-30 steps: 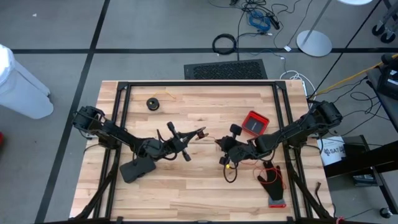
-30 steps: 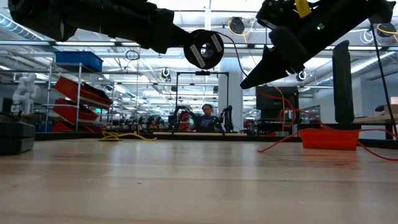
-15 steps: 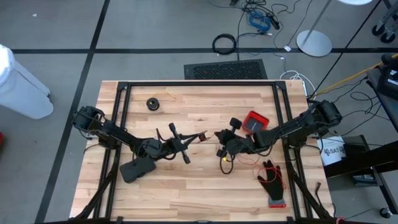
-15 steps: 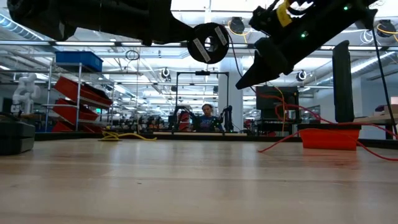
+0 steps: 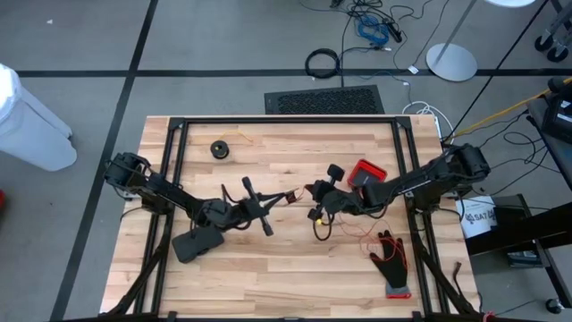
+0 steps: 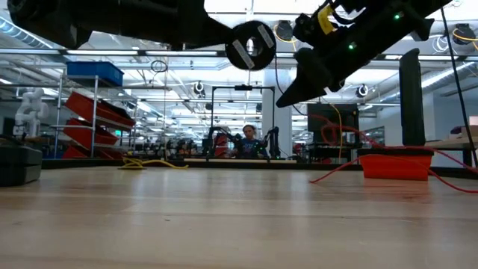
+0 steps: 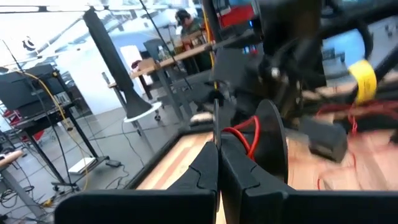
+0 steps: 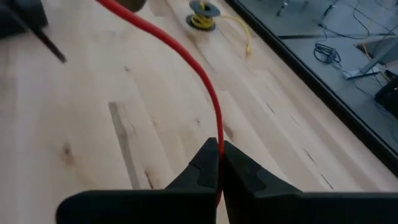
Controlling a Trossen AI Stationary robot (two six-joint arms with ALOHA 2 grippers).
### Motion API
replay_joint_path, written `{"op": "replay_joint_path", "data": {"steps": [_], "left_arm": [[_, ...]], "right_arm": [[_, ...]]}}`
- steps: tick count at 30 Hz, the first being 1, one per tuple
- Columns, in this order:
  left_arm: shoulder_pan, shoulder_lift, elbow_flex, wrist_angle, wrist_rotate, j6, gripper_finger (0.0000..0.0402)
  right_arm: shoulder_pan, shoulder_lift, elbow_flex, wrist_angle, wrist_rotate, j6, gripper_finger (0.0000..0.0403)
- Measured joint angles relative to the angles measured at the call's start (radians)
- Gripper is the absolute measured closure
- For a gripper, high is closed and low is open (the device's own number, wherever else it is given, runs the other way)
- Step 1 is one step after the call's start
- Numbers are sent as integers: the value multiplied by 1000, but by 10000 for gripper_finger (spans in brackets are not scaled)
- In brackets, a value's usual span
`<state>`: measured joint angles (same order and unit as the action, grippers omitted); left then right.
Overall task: Coil cords
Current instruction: Coil the red wire onto the black spool
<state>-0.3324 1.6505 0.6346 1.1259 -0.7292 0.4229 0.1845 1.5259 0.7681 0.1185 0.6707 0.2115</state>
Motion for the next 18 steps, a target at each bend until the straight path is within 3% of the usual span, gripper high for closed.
{"op": "replay_joint_path", "data": {"steps": [4, 9, 18], "left_arm": [[28, 0, 2, 118, 37, -4, 401], [78, 0, 16, 121, 45, -18, 401], [145, 4, 16, 87, 35, 31, 401]], "right_arm": [[-21, 50, 1, 157, -55, -37, 403], [-48, 141, 2, 407, -104, -90, 403], [-68, 213, 15, 551, -117, -40, 403]]}}
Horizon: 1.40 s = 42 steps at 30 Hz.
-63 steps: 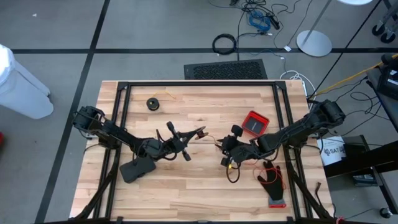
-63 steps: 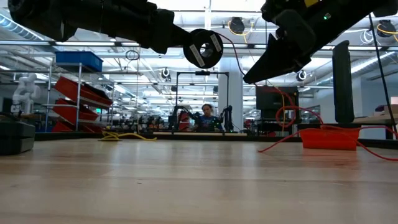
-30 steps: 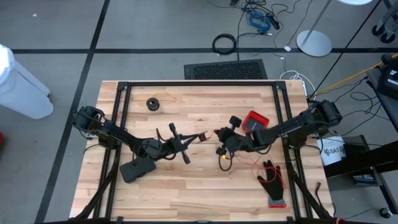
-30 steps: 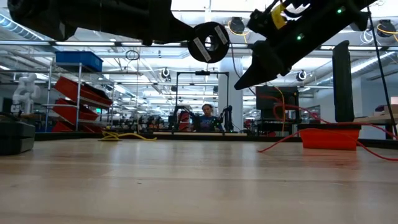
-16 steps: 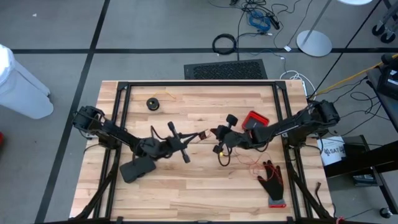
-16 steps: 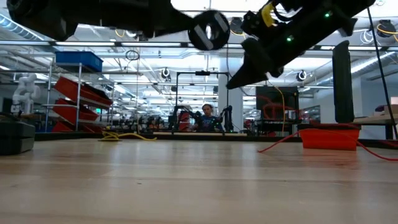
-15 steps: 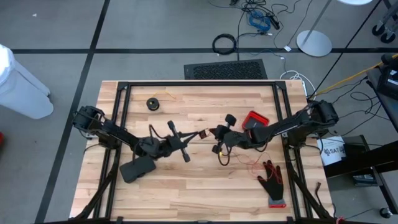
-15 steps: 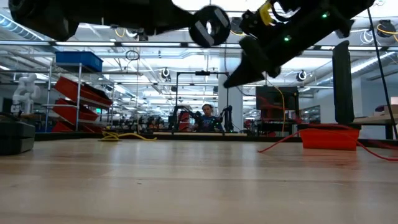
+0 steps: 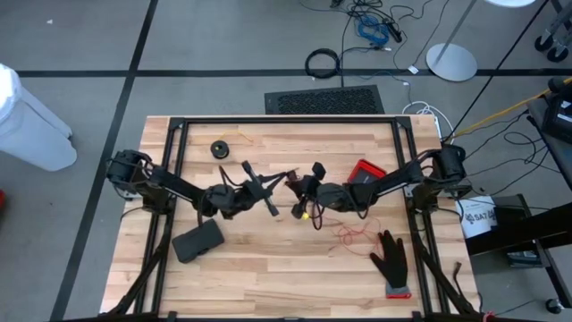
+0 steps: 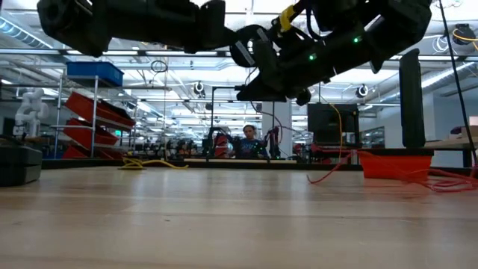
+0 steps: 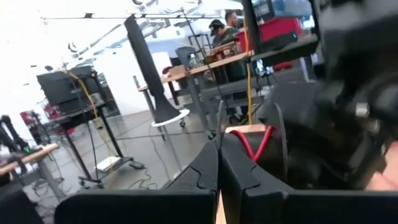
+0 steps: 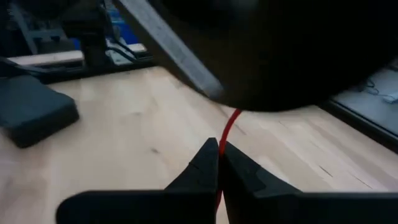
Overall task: Coil cords
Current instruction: Coil the red wire onto the black spool
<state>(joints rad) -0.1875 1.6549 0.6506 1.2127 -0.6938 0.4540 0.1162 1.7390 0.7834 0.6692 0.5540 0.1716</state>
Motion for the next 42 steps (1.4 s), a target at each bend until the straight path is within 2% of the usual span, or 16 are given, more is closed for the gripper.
{"op": "replay_joint_path", "data": {"steps": [5, 9, 20, 31, 36, 42], "left_arm": [[14, 26, 0, 9, -9, 34, 401], [19, 38, 2, 18, -27, 68, 401], [0, 39, 2, -24, -142, 283, 401], [-86, 40, -3, -50, -231, 449, 401], [-119, 40, -3, -47, -232, 459, 401], [-141, 40, -2, -43, -224, 407, 401]], "right_arm": [[5, -6, 7, 69, -15, 10, 403], [5, -5, 32, 58, -11, 23, 403], [15, -20, 88, 7, -10, -12, 403], [18, -200, 89, -376, -17, 24, 402], [16, -297, 89, -558, -17, 12, 402], [1, -342, 89, -646, -29, -104, 403]]}}
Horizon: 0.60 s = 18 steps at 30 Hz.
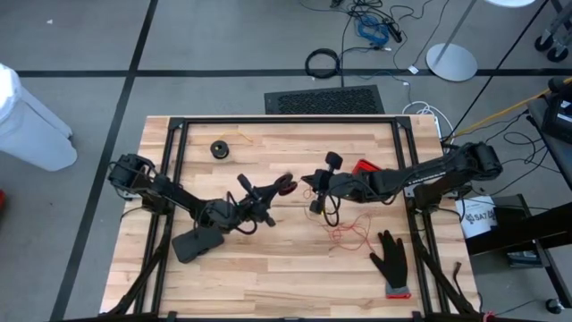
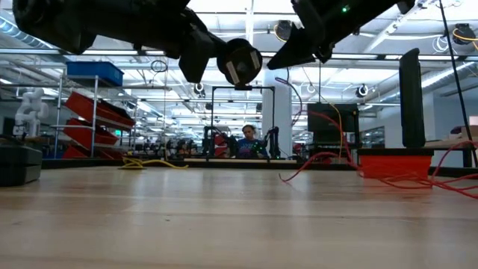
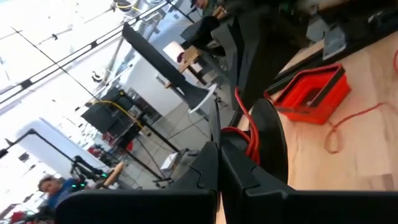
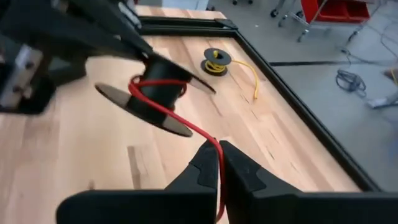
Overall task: Coil cords
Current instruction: Coil the red wire onto the black spool
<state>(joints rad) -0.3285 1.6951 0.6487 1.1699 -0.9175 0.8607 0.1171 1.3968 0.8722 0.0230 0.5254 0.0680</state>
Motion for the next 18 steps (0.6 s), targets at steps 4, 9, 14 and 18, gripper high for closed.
{"op": "replay_joint_path", "data": {"steps": [4, 9, 14, 18], "left_arm": [[0, -13, 0, 3, 4, -38, 402], [-8, -62, 0, 10, 31, -56, 402], [-21, -112, 0, 9, 50, -72, 402], [-31, -140, 0, 7, 64, -111, 401]], "right_arm": [[-9, 4, 0, -26, 1, -37, 390], [-27, 7, 0, -88, 0, -15, 358], [-34, 7, 0, -112, 0, -2, 349], [-33, 8, 0, -111, -1, -2, 351]]}}
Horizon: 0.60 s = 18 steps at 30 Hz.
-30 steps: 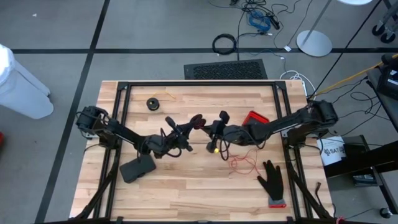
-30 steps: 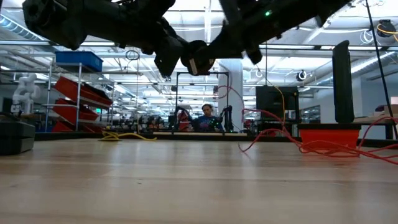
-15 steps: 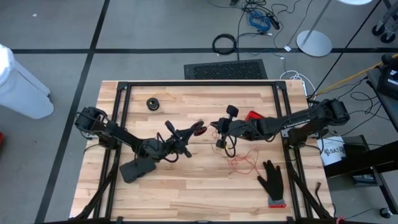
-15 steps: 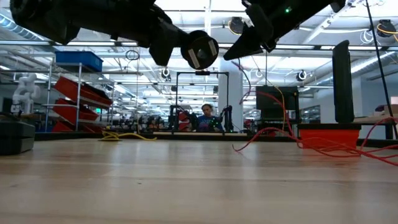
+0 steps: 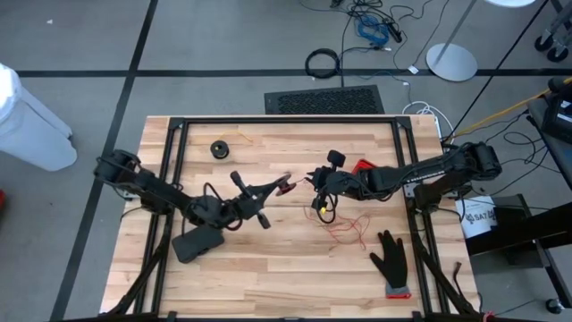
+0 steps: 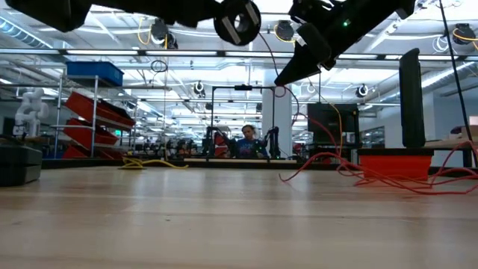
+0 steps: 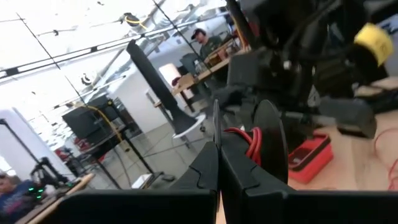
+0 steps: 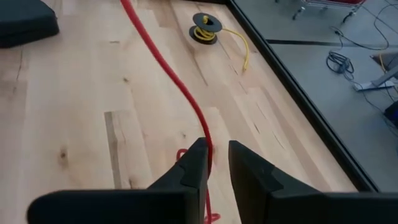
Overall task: Coil cords
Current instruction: Coil the red wire onto the black spool
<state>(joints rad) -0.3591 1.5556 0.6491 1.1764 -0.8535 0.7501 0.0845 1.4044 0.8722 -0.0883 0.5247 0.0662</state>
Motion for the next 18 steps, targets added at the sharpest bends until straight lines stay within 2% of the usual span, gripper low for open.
{"op": "replay_joint_path", "data": {"steps": [10, 18], "left_arm": [[-17, -78, 0, -16, 24, -8, 402], [-16, -159, 1, -57, 23, 27, 402]], "right_arm": [[0, 42, 0, -16, -10, -1, 349], [7, 67, 0, -80, -104, 43, 341]]}}
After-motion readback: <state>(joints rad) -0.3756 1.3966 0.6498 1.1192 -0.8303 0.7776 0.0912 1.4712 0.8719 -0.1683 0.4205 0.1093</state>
